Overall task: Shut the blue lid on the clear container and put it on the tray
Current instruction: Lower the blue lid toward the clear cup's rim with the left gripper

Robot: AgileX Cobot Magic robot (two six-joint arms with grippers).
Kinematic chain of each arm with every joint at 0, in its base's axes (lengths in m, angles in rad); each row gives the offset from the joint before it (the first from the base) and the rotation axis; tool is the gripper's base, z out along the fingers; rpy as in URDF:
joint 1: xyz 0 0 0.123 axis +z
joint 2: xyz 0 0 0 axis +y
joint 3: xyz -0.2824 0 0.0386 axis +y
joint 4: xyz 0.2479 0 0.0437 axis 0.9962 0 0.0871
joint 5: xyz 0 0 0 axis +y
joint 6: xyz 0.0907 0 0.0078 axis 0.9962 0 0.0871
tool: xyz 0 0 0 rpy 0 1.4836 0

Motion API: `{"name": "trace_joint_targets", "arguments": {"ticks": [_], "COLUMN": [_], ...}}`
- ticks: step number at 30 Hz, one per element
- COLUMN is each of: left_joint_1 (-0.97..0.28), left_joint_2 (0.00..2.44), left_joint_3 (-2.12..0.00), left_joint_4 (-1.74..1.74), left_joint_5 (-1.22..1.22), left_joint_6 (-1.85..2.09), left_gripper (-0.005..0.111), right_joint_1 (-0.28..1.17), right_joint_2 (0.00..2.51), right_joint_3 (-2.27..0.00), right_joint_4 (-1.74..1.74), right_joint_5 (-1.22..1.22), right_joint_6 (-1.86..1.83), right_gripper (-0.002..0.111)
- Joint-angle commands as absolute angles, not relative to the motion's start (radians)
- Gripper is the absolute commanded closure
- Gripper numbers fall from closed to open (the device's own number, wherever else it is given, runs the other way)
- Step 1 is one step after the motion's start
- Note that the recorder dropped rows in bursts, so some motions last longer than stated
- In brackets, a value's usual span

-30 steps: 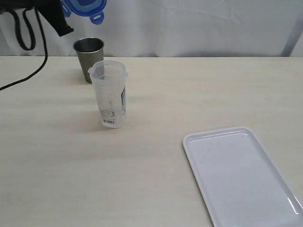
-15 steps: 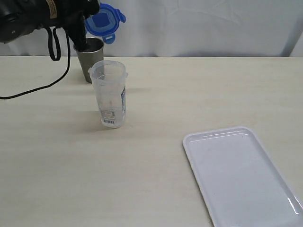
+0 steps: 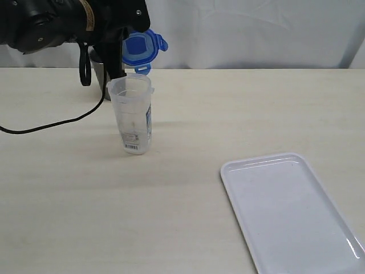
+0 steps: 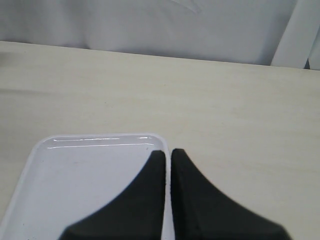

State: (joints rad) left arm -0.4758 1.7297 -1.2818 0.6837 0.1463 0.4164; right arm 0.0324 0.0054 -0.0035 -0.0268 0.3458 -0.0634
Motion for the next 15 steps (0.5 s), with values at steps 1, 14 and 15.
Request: {"name": "trace_joint_targets", "arguments": {"ticks": [1, 14, 15], "left_joint_1": [-0.478, -0.478, -0.478], "left_joint_2": [1.722, 1.659, 1.659], "left_joint_3": [-1.280, -1.280, -1.280], "left_joint_4": [0.669, 0.675, 0.670], "left_joint_5": [0.175, 0.225, 0.234], "left_joint_6": [0.415, 0.415, 0.415], "left_gripper": [0.107, 0.107, 0.107], "right_joint_1": [0.026, 0.026, 0.026], "right_joint_2": [0.000, 0.000, 0.000], "right_joint_3": [0.000, 0.000, 0.000], "right_joint_4": [-0.031, -0.031, -0.031], "right_joint_5": [0.342, 0.342, 0.342], "right_joint_6": [-0.063, -0.063, -0.063], "right_gripper": [0.104, 0.104, 0.104]}}
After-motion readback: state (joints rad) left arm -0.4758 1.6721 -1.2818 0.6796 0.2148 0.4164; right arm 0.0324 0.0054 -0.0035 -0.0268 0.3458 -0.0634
